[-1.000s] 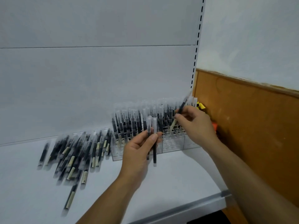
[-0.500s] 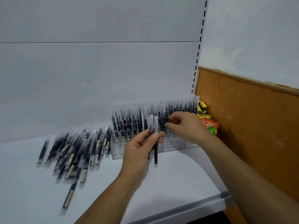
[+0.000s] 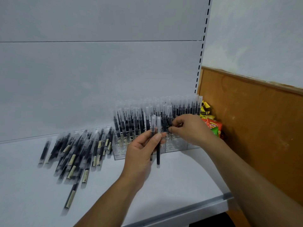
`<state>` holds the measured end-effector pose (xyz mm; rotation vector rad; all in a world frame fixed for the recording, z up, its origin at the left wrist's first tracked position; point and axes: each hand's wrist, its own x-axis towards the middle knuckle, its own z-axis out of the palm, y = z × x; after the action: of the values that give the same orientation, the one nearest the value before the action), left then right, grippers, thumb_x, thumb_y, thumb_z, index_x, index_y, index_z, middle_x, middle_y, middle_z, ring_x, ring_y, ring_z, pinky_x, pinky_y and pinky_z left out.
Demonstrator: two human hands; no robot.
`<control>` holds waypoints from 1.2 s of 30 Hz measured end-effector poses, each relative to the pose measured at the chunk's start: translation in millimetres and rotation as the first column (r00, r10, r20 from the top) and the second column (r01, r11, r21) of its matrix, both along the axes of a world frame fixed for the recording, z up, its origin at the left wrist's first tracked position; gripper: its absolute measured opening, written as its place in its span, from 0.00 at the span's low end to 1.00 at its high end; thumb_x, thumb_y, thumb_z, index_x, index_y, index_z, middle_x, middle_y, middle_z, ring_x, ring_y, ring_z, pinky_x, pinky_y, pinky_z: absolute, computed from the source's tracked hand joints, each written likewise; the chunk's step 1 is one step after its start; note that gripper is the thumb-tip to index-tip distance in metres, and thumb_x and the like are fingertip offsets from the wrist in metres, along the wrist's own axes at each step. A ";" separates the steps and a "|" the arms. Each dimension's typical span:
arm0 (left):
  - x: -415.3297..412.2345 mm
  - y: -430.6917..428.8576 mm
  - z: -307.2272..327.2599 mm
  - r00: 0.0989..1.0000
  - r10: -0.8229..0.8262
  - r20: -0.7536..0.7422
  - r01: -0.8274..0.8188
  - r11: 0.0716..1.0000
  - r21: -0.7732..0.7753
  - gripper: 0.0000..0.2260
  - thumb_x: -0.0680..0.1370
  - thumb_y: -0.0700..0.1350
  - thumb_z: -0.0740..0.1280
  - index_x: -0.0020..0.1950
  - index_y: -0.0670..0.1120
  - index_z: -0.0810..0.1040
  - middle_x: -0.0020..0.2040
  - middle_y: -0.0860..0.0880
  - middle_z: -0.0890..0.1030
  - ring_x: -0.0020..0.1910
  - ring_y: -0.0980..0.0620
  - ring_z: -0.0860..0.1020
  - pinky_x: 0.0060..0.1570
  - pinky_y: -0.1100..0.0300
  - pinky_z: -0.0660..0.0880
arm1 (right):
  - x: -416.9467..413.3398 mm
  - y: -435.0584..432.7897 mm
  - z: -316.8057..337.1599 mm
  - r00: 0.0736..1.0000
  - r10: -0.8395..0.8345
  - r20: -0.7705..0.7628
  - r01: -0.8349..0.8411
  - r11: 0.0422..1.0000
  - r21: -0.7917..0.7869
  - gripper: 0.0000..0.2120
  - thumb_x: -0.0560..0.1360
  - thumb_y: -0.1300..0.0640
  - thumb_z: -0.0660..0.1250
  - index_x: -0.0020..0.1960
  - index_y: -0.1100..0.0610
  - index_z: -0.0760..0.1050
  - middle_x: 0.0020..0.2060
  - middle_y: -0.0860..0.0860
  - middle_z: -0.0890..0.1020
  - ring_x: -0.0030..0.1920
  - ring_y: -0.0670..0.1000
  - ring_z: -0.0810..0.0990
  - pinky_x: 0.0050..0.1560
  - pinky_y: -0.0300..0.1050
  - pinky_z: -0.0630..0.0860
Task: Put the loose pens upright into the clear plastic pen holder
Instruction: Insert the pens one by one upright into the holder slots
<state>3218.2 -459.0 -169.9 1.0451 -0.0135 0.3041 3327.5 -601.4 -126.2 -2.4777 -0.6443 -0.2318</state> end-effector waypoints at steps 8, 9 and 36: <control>-0.5 -1.3 2.0 1.000 0.018 0.001 -0.018 0.999 0.038 0.14 0.70 0.43 0.71 0.55 0.41 0.82 0.49 0.44 0.86 0.47 0.54 0.83 0.44 0.65 0.78 | -5.0 -1.9 -11.9 0.999 0.016 0.039 -0.023 0.985 0.169 0.07 0.74 0.51 0.72 0.42 0.54 0.83 0.38 0.48 0.81 0.38 0.45 0.76 0.38 0.42 0.72; -0.8 -1.3 1.9 1.000 0.021 -0.007 -0.020 0.999 0.050 0.14 0.70 0.44 0.71 0.54 0.42 0.82 0.49 0.44 0.86 0.47 0.54 0.83 0.43 0.65 0.79 | -5.2 -3.2 -11.0 0.999 0.020 0.040 -0.026 0.986 0.164 0.07 0.74 0.51 0.72 0.43 0.54 0.84 0.39 0.48 0.81 0.39 0.46 0.77 0.39 0.43 0.73; -0.8 -4.6 -0.9 1.000 -0.009 -0.030 0.011 0.998 0.069 0.12 0.70 0.43 0.70 0.52 0.46 0.84 0.47 0.42 0.85 0.42 0.52 0.83 0.41 0.63 0.80 | -22.3 -17.6 33.1 0.999 0.043 0.010 -0.034 0.608 0.793 0.06 0.77 0.54 0.69 0.52 0.55 0.80 0.37 0.45 0.83 0.32 0.40 0.78 0.35 0.33 0.76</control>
<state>3217.3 -463.6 -170.8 1.1179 -0.0024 0.2807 3305.2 -619.0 -93.1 -1.5807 -0.4426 -0.3914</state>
